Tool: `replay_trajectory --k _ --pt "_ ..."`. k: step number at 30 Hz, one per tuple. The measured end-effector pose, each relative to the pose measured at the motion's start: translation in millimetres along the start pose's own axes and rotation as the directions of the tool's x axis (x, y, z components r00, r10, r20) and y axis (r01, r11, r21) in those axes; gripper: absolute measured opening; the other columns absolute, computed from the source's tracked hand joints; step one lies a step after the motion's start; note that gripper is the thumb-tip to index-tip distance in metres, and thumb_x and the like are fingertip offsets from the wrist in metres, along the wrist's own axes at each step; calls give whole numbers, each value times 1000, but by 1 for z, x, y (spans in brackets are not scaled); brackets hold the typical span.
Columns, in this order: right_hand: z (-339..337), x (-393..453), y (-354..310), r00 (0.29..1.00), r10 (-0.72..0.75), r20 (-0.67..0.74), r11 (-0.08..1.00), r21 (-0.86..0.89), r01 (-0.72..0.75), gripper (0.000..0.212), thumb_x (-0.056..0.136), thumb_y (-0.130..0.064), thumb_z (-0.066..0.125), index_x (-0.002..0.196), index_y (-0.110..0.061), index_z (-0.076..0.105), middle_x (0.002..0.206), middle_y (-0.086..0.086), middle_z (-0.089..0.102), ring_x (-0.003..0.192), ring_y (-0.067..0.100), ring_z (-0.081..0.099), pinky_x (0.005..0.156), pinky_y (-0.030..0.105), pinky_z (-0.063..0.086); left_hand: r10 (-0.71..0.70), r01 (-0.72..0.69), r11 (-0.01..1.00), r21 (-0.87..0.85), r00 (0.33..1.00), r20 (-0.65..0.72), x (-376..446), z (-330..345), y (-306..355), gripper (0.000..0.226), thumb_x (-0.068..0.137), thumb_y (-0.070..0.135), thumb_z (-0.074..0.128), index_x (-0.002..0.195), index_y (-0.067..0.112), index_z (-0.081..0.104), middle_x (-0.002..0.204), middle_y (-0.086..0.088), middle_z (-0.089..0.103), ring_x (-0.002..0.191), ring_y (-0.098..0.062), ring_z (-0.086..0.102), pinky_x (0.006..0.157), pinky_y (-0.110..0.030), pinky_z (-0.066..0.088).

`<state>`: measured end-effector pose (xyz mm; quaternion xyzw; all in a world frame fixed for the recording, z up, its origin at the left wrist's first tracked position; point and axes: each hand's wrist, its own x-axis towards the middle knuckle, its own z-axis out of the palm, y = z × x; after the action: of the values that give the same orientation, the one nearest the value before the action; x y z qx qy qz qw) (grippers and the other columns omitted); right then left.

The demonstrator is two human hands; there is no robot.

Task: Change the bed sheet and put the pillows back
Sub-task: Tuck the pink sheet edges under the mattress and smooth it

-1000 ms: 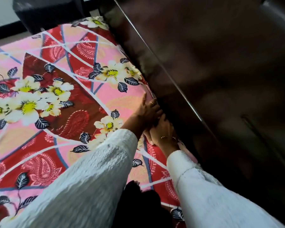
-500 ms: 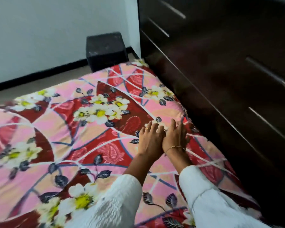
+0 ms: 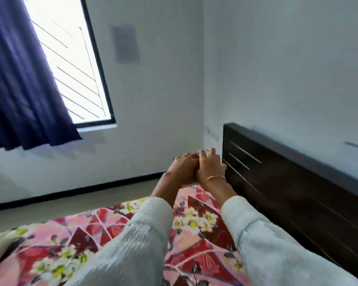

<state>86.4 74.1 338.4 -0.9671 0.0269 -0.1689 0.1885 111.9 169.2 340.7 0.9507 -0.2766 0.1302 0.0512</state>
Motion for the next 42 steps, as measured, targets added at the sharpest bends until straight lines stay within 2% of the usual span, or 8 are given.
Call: replay_trajectory --k 7,12,16,20,24,29,36,42 --pt "-104 16 -97 972 -226 -59 970 73 230 44 92 -18 46 134 -19 35 142 9 26 127 29 36 97 45 35 -252 249 968 -41 963 -96 -5 -156 -35 33 91 14 53 123 19 57 129 -1 56 118 -21 52 94 -31 42" --pt "-177 24 -123 928 -352 -122 936 -57 347 51 93 -15 43 141 -17 25 145 9 21 131 29 33 101 46 33 -546 441 829 -343 771 -328 12 -233 -33 35 91 20 48 126 22 55 135 -4 52 122 -23 50 100 -32 39" --pt "-228 25 -122 854 -466 -229 885 -126 449 46 95 -14 33 141 -15 25 145 8 24 131 28 31 101 47 33 -451 510 858 63 805 -386 32 -268 -21 35 93 20 45 127 18 54 131 -5 56 120 -24 53 102 -38 39" --pt "-244 30 -107 832 -462 -307 886 -121 447 47 95 -16 36 141 -13 25 143 9 28 131 27 32 100 46 33 -316 452 857 248 840 -440 36 -274 -8 34 94 24 43 125 16 55 128 -7 57 119 -27 52 101 -40 36" --pt "-228 37 -76 844 -399 -358 914 -82 397 49 96 -16 38 143 -13 24 145 7 28 135 24 27 102 45 32 -209 393 877 276 830 -517 35 -254 14 37 97 27 36 127 12 51 129 -8 55 119 -26 51 100 -38 36" --pt "-170 26 -22 883 -277 -378 950 31 312 46 99 -23 34 144 -15 26 150 7 23 139 22 21 104 45 30 -281 331 944 -16 775 -566 37 -193 40 38 98 29 34 127 14 53 132 -6 54 122 -25 48 102 -35 33" --pt "-53 -31 65 962 -114 -246 990 57 132 44 93 -16 41 137 -15 36 144 8 32 136 23 27 100 47 33 -394 271 899 -345 843 -365 24 -18 95 34 94 22 45 124 12 57 133 -5 54 121 -26 48 99 -35 34" --pt "51 -125 144 967 143 -213 983 144 -113 35 79 -15 45 106 -9 67 109 15 65 103 31 64 72 45 54 -374 271 850 -452 914 -157 -36 133 147 30 89 16 49 114 8 62 121 -12 60 110 -31 54 89 -40 42"
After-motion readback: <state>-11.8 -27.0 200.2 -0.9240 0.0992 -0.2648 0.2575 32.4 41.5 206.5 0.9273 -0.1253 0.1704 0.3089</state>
